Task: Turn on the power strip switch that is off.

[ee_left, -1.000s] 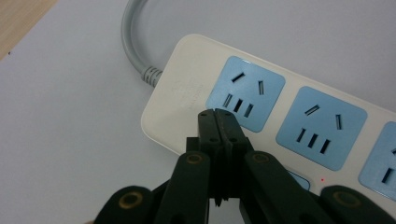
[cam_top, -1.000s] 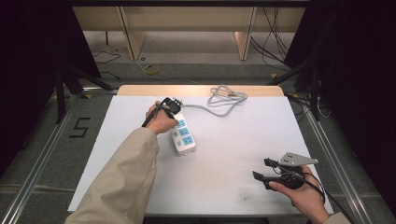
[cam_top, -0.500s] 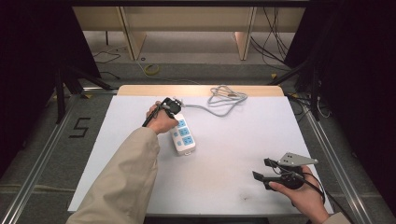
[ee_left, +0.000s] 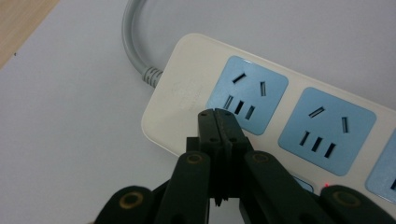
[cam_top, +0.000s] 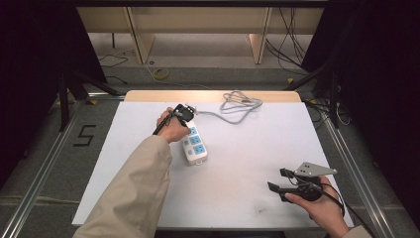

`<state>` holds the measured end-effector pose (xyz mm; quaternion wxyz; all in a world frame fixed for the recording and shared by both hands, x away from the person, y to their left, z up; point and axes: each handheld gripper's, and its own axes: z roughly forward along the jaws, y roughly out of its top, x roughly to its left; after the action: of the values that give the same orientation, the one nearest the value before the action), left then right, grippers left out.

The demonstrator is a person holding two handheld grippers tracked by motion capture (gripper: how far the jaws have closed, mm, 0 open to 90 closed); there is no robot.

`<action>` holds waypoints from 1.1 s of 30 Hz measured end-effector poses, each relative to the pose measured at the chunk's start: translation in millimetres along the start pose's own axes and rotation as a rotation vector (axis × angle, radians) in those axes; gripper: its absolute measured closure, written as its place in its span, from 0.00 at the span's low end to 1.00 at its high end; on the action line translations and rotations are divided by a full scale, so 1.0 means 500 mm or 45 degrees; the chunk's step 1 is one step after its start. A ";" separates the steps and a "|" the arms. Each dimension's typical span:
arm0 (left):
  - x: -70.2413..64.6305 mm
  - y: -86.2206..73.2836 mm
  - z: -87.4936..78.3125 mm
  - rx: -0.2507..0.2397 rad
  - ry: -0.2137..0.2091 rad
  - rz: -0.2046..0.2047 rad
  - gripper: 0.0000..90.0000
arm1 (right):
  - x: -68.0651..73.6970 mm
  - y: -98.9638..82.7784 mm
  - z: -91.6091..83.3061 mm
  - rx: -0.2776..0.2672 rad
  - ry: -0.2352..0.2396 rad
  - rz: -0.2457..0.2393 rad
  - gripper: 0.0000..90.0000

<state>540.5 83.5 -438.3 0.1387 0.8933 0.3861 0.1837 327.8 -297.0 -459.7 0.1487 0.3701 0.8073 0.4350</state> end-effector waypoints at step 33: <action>0.017 -0.010 -0.006 -0.015 -0.055 -0.071 1.00 | 0.001 0.000 -0.002 -0.002 -0.002 0.007 0.33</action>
<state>541.2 93.6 -435.8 0.1573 0.8852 0.4066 0.1625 326.9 -297.4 -459.3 0.1483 0.3725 0.8058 0.4357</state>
